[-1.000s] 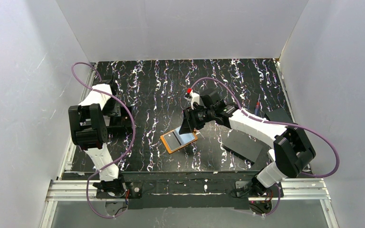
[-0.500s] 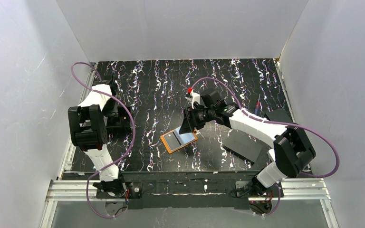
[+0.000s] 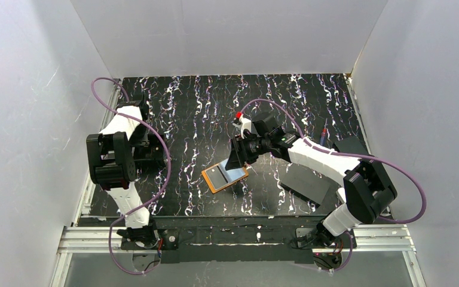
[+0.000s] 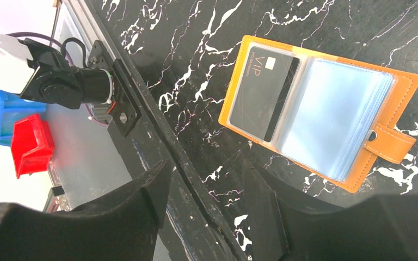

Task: Put the credit cards into the card holder
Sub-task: Pick up the credit card from the storage box.

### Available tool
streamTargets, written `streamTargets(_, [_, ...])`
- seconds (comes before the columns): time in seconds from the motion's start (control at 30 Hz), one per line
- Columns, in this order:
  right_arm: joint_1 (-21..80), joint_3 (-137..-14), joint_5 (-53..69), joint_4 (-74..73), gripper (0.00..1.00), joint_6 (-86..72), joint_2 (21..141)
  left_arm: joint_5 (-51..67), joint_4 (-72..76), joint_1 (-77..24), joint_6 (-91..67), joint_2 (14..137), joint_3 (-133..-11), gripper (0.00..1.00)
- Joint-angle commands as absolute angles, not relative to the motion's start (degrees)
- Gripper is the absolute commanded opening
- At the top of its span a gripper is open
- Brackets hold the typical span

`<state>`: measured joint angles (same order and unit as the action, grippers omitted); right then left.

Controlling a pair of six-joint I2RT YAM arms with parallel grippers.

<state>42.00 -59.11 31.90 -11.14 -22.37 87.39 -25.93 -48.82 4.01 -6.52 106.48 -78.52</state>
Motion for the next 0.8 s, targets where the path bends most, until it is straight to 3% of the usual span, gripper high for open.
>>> streamTargets(0.0, [41.7, -59.2, 33.2, -8.9, 0.6, -22.7, 86.2, -28.8, -50.6, 3.8, -7.0, 103.5, -78.5, 0.31])
streamTargets(0.77, [41.7, -59.4, 33.9, -8.7, 0.6, -22.9, 86.7, -30.7, -52.3, 2.5, -7.1, 102.6, -79.5, 0.23])
